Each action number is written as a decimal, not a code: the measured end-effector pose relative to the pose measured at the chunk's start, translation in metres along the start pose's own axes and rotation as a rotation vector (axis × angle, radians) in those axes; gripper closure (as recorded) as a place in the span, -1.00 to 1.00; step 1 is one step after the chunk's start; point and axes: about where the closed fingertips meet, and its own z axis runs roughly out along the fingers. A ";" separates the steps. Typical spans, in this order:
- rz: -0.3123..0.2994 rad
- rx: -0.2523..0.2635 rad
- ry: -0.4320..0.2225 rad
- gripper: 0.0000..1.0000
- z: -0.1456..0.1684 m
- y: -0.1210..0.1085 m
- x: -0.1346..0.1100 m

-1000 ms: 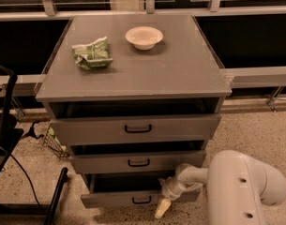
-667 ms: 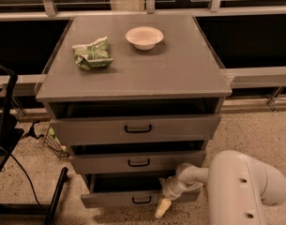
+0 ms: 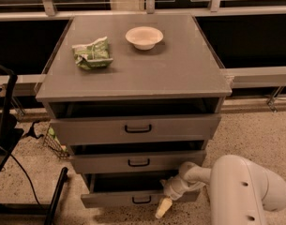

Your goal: Open bottom drawer

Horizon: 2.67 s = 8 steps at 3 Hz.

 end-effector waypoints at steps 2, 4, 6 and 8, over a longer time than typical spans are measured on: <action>0.079 -0.022 -0.053 -1.00 -0.011 0.006 0.010; 0.139 -0.022 -0.082 -1.00 -0.032 0.028 0.020; 0.242 -0.103 -0.067 -1.00 -0.040 0.053 0.033; 0.338 -0.179 -0.065 -1.00 -0.043 0.071 0.044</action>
Offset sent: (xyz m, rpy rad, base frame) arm -0.0106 -0.0260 0.0134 0.0836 0.0669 -0.1116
